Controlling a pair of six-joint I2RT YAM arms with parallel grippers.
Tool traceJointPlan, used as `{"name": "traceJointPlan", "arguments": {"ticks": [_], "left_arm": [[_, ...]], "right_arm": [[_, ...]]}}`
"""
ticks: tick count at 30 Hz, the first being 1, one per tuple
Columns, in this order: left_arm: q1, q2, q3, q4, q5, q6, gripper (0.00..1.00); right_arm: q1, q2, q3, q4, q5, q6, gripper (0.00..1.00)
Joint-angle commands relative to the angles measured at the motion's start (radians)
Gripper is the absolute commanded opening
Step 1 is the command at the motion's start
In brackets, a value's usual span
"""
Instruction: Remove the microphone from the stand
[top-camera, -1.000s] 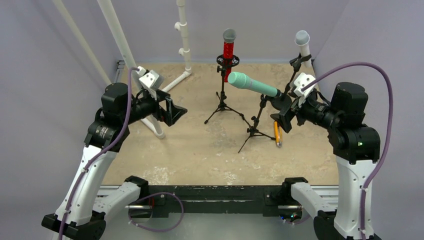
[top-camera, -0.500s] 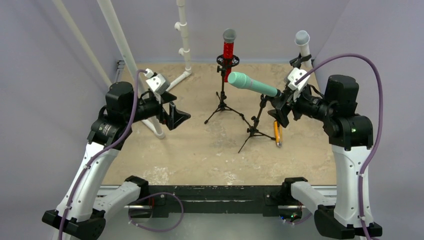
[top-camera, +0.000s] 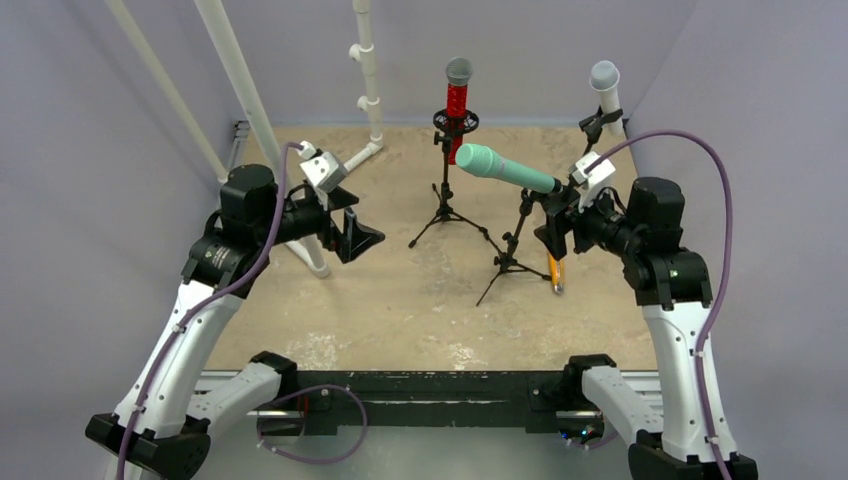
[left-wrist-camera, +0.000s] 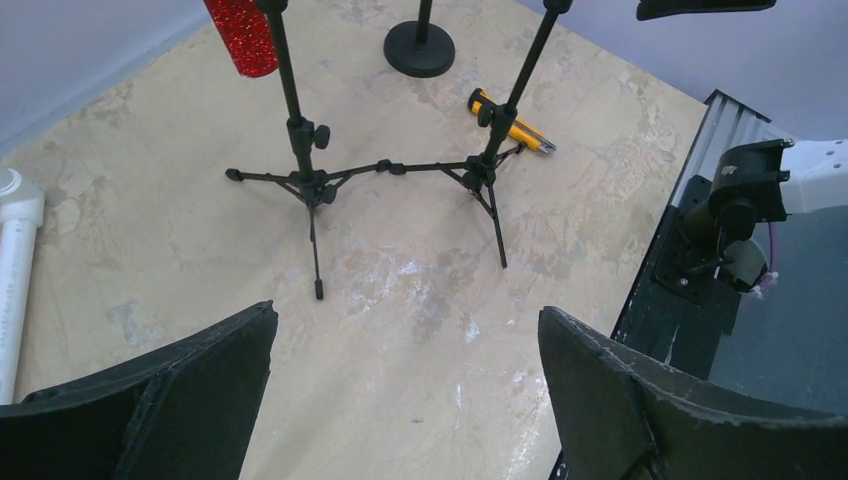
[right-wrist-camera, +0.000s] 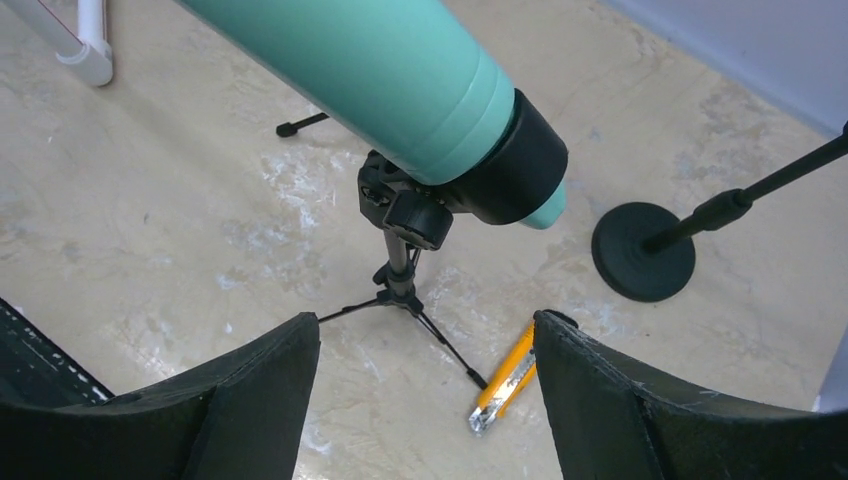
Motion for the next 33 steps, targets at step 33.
{"name": "traceJointPlan", "arguments": {"ticks": [33], "left_arm": [[-0.076,0.195,0.121,0.118,0.122,-0.095,1.00]], "right_arm": [[0.108,0.268,0.497,-0.170,-0.274,-0.396,0.79]]}}
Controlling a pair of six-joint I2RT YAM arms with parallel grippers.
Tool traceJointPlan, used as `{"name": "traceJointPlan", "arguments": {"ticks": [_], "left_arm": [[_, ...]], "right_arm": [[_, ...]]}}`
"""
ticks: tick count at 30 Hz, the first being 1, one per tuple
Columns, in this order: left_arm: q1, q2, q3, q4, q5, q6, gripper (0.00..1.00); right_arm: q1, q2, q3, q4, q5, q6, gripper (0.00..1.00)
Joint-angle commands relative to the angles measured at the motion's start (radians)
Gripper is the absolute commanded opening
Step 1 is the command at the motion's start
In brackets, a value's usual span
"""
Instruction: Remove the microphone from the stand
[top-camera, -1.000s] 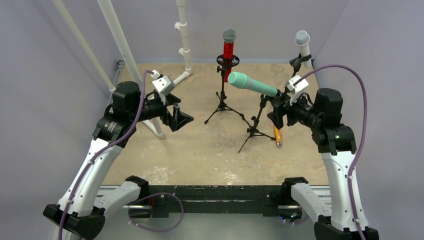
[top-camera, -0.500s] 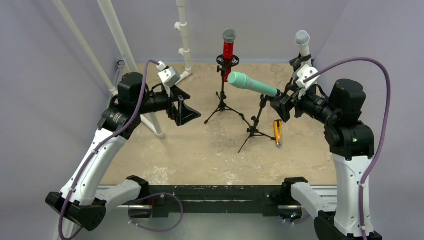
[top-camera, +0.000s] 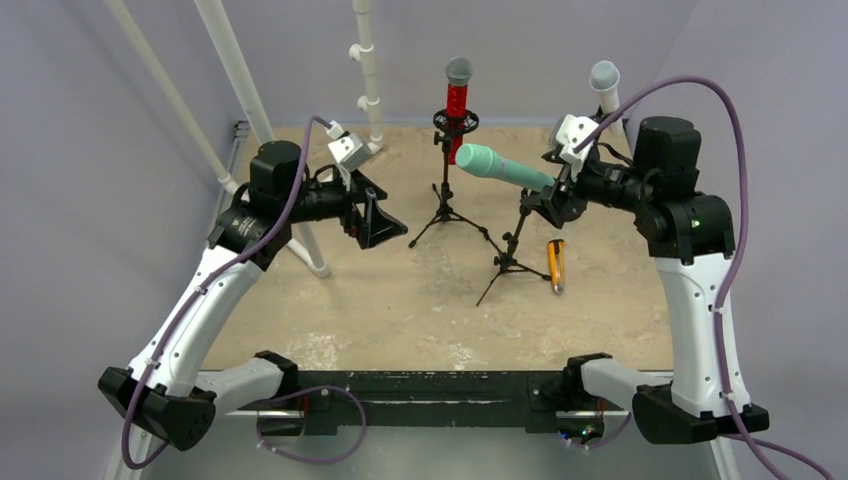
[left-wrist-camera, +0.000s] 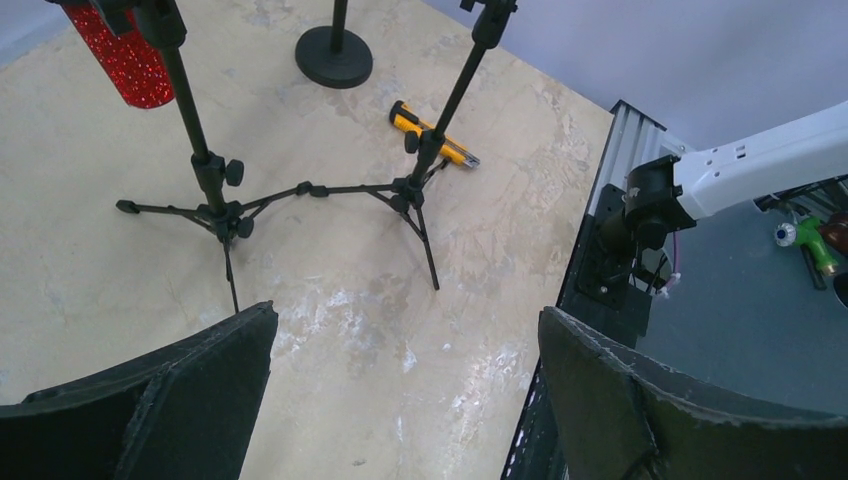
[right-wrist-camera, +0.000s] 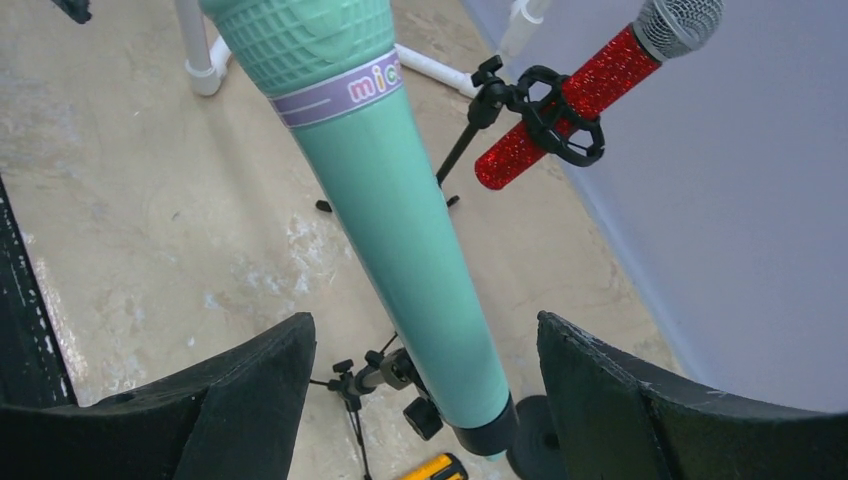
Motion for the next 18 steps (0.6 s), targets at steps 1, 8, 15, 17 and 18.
{"name": "traceJointPlan", "arguments": {"ticks": [1,8,15,17,18], "left_arm": [[-0.008,0.033,0.035,0.051,0.019,0.011,1.00],[-0.008,0.073,0.031,0.071,0.054,-0.009,1.00],[-0.007,0.100,0.014,0.090,0.080,-0.005,1.00],[-0.008,0.112,0.010,0.103,0.093,-0.010,0.99],[-0.007,0.121,0.011,0.109,0.102,-0.013,1.00]], "right_arm": [[0.046,0.002,0.021,-0.014,-0.025,-0.073,0.79],[0.100,0.027,-0.015,0.022,0.015,-0.118,0.74],[0.138,0.067,-0.016,0.054,0.060,-0.188,0.67],[0.154,0.078,-0.009,0.057,0.073,-0.197,0.64],[0.160,0.082,-0.008,0.061,0.079,-0.197,0.62]]}}
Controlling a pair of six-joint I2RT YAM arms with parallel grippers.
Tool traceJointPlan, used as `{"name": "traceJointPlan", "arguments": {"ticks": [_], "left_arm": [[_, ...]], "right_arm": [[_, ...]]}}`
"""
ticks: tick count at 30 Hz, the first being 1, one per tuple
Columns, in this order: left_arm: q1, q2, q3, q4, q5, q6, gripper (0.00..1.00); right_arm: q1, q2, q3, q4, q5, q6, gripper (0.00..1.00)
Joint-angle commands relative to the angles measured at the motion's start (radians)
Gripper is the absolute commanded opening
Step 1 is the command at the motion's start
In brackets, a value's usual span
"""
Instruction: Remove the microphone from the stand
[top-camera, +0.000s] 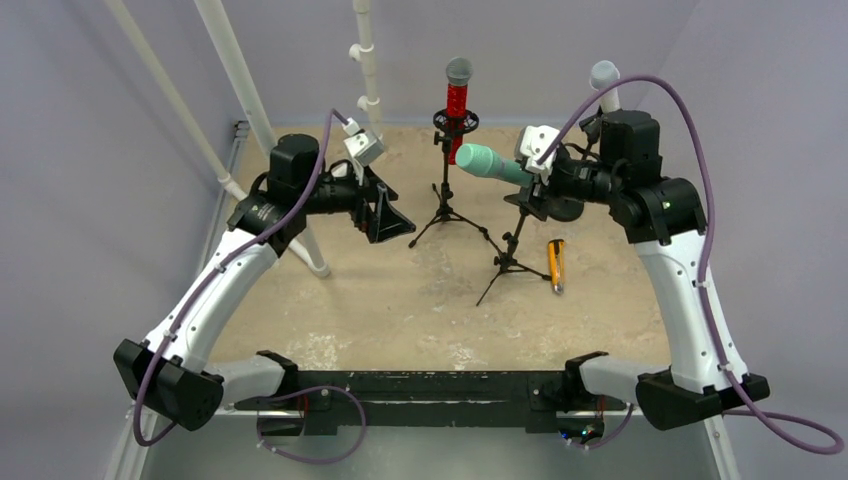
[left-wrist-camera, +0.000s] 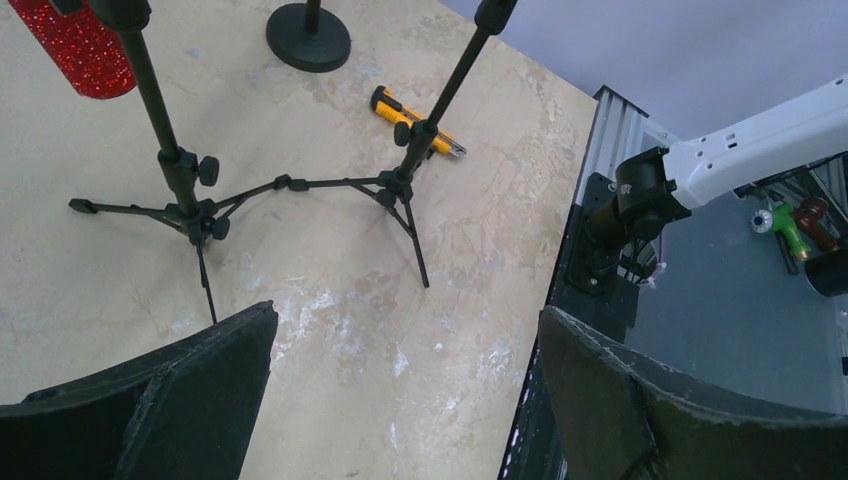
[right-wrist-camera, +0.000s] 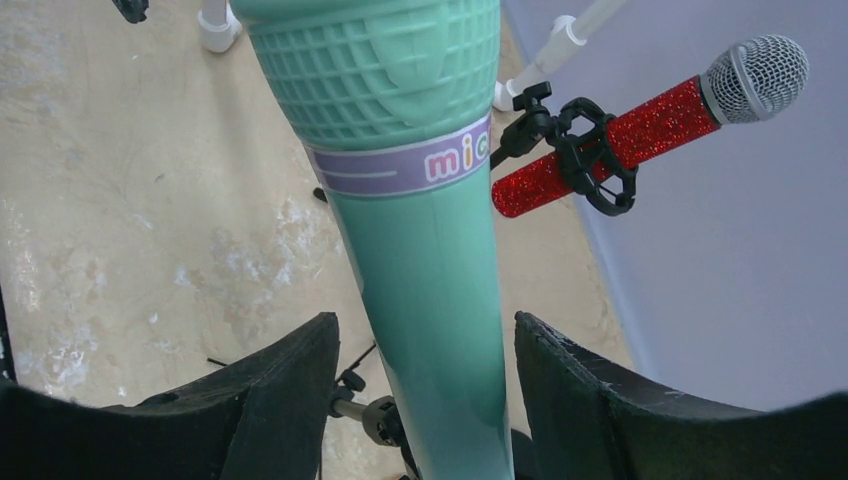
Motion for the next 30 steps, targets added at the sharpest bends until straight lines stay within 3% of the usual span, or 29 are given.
{"name": "traceJointPlan", "arguments": {"ticks": [1,10,21,25,30], "left_arm": [[-0.006,0.026,0.011,0.080,0.063,-0.013,0.99],[-0.062,0.174,0.006,0.281,0.176,-0.016,0.99],[-0.209,0.359,0.072,0.475,0.175,-0.018,0.98],[-0.253,0.384,0.057,0.562,0.153,-0.011,0.98],[-0.282,0.444,0.042,0.712,0.133,-0.057,0.96]], "right_arm": [[0.029,0.015,0.009,0.048,0.037,-0.041,0.61],[0.041,0.018,-0.006,0.039,0.042,-0.035,0.37],[0.059,0.022,0.005,0.066,0.029,0.080,0.07],[0.067,0.020,-0.006,0.100,0.033,0.141,0.00],[0.075,0.011,-0.019,0.132,0.043,0.207,0.00]]}}
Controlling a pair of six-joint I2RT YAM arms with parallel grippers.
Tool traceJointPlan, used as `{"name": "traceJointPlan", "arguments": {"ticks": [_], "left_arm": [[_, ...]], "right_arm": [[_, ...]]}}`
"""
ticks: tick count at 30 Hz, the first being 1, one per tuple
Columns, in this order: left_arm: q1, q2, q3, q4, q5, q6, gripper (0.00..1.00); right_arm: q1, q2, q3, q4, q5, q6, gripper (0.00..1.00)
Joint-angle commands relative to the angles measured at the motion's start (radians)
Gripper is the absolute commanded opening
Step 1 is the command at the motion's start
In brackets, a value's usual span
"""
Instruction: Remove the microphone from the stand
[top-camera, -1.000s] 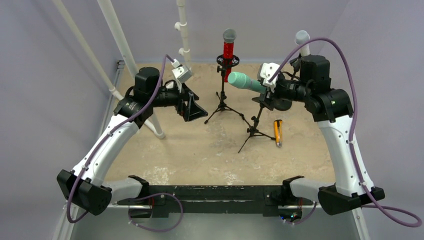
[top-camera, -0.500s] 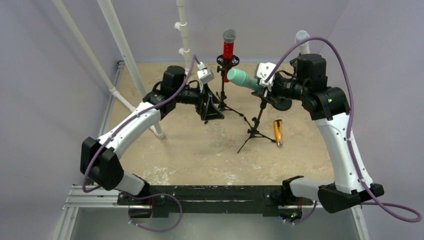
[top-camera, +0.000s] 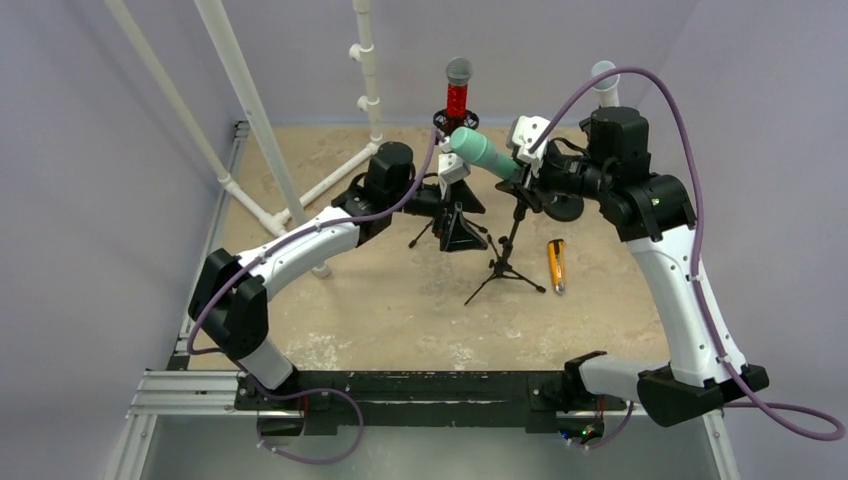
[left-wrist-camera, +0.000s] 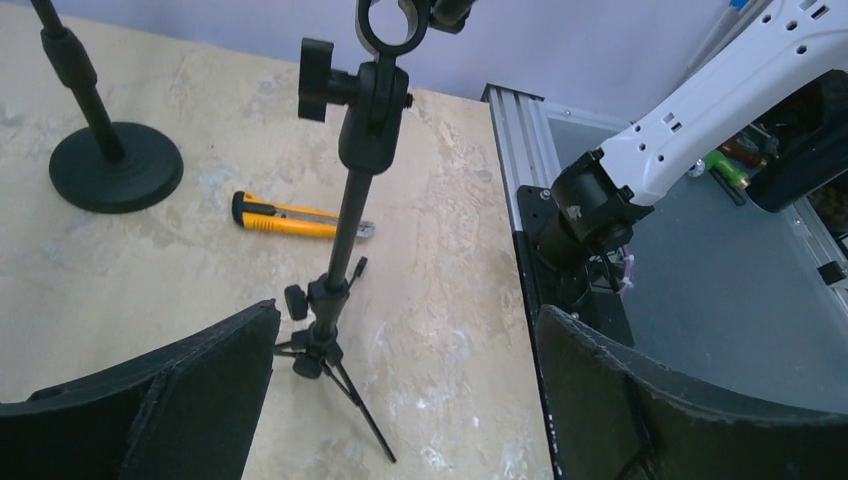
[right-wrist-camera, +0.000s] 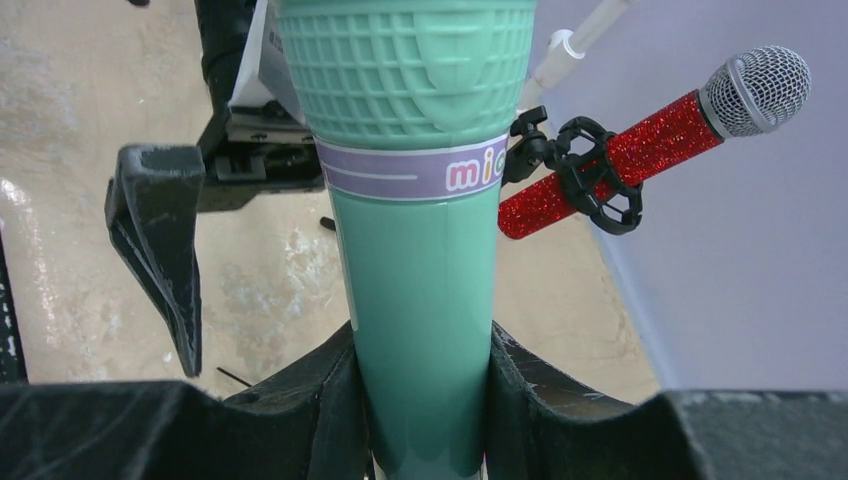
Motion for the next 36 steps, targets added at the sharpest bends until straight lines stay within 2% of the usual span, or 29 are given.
{"name": "traceJointPlan", "arguments": {"ticks": [1,6,13,25,30,36], "left_arm": [[-0.023,0.053,0.019,0.204,0.006,-0.027,0.95],[-0.041,0.116,0.016,0.303,0.008,-0.020,0.91],[-0.052,0.205,-0.012,0.552,-0.009,-0.097,0.86],[-0.085,0.306,0.028,0.705,0.011,-0.186,0.71],[-0.092,0.344,0.056,0.749,0.032,-0.223,0.56],[-0.105,0.373,0.084,0.766,0.058,-0.260,0.25]], "right_arm": [[0.012,-0.021,-0.014,0.055,0.000,0.116,0.00],[0.015,-0.031,-0.037,0.067,0.012,0.143,0.00],[0.015,-0.049,-0.078,0.104,0.044,0.206,0.00],[0.014,-0.058,-0.096,0.123,0.053,0.234,0.00],[0.015,-0.062,-0.099,0.120,0.058,0.233,0.00],[0.014,-0.069,-0.101,0.117,0.064,0.229,0.00]]}}
